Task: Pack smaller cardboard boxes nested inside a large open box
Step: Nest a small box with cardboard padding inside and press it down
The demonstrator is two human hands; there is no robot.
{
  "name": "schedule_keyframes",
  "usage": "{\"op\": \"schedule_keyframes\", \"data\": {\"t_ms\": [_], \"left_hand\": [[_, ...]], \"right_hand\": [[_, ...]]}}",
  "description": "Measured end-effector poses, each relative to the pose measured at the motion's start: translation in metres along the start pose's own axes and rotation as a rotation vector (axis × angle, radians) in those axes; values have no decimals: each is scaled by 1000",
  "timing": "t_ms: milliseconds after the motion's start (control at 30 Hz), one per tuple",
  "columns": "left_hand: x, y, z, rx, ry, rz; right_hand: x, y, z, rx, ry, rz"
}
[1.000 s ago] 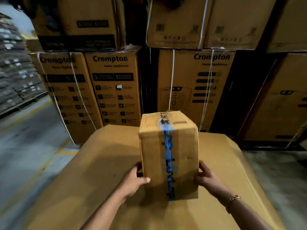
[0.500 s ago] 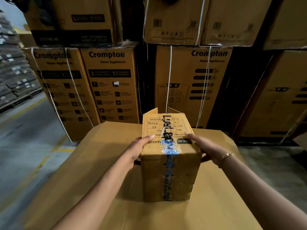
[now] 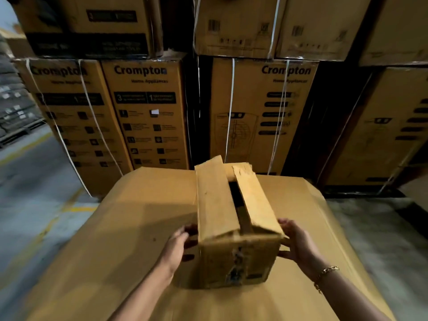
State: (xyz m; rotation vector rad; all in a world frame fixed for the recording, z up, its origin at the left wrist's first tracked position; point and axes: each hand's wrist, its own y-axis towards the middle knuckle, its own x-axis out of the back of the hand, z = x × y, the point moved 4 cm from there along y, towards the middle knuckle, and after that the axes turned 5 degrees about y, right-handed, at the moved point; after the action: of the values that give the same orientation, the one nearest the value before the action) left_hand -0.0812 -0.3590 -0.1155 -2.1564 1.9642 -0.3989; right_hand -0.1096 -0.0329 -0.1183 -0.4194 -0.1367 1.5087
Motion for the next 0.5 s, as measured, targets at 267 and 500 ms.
{"op": "schedule_keyframes", "data": {"t_ms": [267, 500], "left_hand": [[-41, 11, -56, 77, 133, 131], [-87, 5, -57, -162, 157, 159]], "right_hand": [[-44, 9, 49, -233, -396, 0], [-7, -29, 45, 16, -305, -121]]}}
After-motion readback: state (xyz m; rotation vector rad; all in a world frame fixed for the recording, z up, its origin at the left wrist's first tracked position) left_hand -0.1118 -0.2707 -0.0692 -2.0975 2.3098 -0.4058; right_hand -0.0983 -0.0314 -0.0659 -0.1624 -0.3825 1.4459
